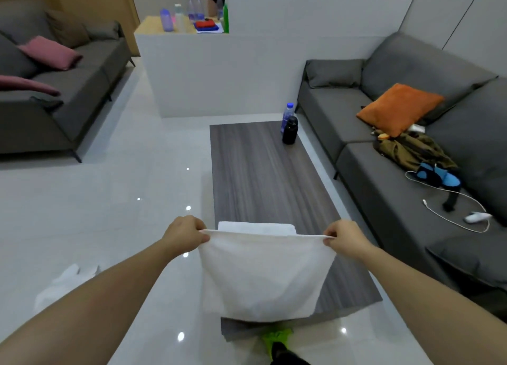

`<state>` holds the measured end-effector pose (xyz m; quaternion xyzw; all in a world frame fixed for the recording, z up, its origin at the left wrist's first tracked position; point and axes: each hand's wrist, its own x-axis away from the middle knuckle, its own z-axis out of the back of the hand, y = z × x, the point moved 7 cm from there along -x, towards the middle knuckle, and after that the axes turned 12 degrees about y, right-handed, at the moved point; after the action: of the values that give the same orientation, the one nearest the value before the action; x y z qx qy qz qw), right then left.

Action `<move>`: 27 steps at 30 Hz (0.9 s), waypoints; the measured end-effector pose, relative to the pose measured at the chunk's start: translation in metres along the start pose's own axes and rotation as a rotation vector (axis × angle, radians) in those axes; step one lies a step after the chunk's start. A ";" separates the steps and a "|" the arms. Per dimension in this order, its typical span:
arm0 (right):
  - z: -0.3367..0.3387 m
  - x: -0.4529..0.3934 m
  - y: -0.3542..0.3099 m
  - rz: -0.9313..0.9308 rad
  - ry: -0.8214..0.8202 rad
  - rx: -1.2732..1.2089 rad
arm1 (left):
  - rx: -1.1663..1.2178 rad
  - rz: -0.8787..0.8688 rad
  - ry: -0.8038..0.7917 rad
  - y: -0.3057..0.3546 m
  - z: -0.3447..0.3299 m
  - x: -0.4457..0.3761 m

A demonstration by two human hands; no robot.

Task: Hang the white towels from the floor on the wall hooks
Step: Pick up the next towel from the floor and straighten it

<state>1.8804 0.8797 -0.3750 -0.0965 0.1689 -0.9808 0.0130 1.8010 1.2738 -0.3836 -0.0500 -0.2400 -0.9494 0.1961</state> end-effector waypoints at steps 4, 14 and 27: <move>-0.017 -0.023 0.010 -0.010 -0.041 0.028 | -0.004 0.030 -0.043 -0.006 -0.025 -0.014; -0.082 -0.136 0.025 -0.094 -0.159 0.003 | -0.054 0.197 -0.066 -0.010 -0.089 -0.102; -0.246 -0.136 0.079 -0.358 -0.483 -0.141 | -0.078 0.450 -0.330 -0.020 -0.239 -0.103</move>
<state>1.9655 0.8934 -0.6539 -0.3557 0.2089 -0.9021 -0.1268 1.8871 1.2117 -0.6223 -0.2636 -0.2150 -0.8695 0.3583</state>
